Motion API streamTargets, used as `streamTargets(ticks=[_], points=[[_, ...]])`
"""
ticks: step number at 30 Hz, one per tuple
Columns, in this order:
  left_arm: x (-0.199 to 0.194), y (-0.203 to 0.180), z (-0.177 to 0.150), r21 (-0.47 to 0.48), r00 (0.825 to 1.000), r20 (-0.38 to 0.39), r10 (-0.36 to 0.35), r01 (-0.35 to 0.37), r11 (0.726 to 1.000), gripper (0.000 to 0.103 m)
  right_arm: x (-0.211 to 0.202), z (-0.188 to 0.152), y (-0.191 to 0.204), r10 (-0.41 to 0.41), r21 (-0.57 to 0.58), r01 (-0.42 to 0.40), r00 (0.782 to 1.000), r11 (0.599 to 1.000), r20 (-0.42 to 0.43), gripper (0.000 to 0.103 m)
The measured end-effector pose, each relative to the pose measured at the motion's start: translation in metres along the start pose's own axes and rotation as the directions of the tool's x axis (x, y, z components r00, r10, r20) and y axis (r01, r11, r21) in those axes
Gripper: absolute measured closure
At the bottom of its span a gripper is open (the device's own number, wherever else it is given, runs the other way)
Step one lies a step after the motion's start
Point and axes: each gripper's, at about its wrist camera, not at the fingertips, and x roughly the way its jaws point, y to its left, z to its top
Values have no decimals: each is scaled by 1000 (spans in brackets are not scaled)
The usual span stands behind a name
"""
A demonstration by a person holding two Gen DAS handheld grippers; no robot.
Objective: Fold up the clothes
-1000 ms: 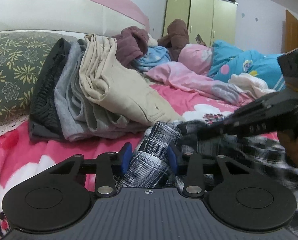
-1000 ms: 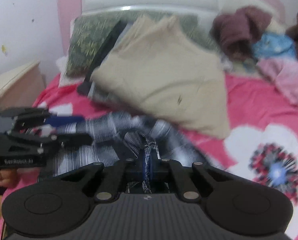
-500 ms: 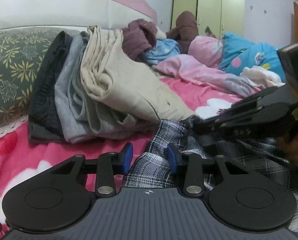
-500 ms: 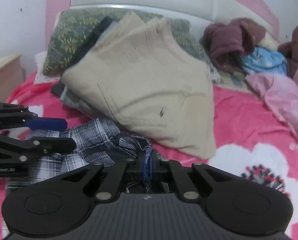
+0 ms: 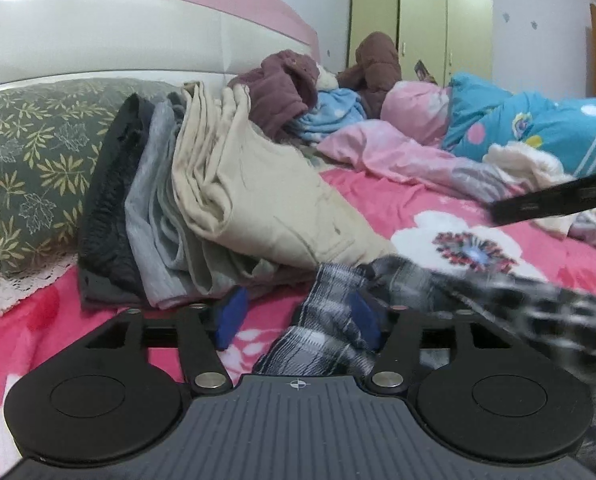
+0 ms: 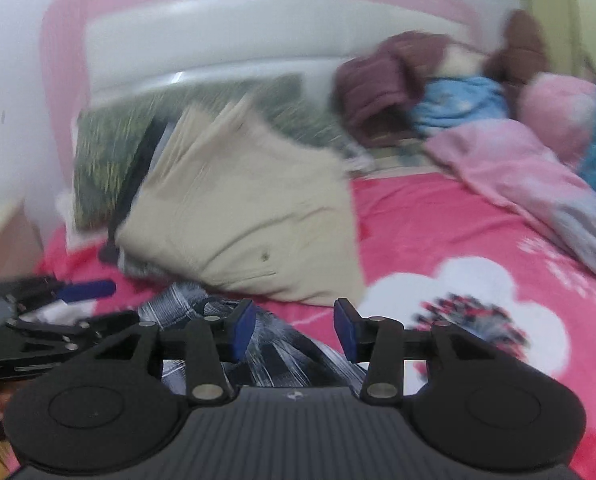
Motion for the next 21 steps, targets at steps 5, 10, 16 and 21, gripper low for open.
streamTargets(ticks=[5,10,16,21], points=[[-3,-10,8,16,1000,16,-16,16,1000,38,-118,-34,-35,-57,135,44,994,990,93,56],[18,-24,11,91,1000,-2,-1,1,996,45,-214,-65,-41,-161,93,149,976,984,143,58],[50,-29,-3,145,996,-56,73,-64,987,53,-192,-88,-34,-175,-33,176,984,984,13,70],[59,-20,-13,95,993,-81,83,-76,993,52,-122,-105,-35,-148,-95,140,986,985,-82,72]])
